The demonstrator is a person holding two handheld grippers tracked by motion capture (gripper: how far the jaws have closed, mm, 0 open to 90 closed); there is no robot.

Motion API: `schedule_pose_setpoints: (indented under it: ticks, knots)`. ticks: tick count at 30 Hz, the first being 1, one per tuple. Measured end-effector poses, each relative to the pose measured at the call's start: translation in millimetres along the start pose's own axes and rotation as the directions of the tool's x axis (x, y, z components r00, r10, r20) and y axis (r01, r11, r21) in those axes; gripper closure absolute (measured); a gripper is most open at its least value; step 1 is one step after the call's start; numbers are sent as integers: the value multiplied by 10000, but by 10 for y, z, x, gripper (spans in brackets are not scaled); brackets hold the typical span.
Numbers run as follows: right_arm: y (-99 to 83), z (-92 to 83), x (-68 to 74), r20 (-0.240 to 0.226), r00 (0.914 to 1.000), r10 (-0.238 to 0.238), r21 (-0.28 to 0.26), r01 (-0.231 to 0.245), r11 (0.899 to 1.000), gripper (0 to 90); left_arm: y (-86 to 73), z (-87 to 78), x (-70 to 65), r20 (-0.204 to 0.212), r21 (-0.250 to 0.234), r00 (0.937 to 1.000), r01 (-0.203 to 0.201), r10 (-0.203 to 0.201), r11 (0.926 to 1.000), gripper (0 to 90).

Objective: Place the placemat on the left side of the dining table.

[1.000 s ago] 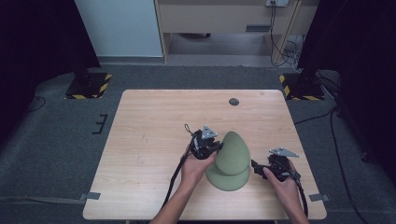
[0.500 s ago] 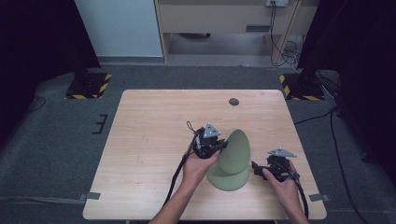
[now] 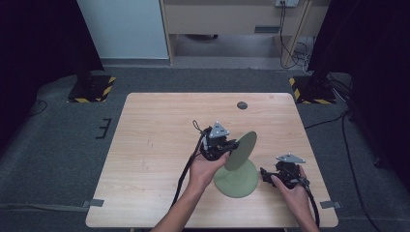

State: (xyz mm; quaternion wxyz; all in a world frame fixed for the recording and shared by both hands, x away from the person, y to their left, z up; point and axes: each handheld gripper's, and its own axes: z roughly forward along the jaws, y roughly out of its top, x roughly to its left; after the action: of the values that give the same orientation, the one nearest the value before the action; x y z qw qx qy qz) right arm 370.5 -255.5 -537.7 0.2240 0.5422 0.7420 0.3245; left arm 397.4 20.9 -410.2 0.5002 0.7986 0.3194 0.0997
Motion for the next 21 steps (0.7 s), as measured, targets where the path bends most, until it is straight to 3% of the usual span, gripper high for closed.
schedule_pose_setpoints:
  ticks: [9, 21]
  knots:
    - [-1, 6, -1, 60, 10000, -68, -7, 68, 10000, 82, 104, -72, 95, -325, -146, 9995, 51, -56, 9999, 854]
    - [-1, 10, -1, 127, 9998, -173, 69, 173, 9998, 69, 242, -91, 264, -1293, 75, 9916, -80, 89, 9999, 854]
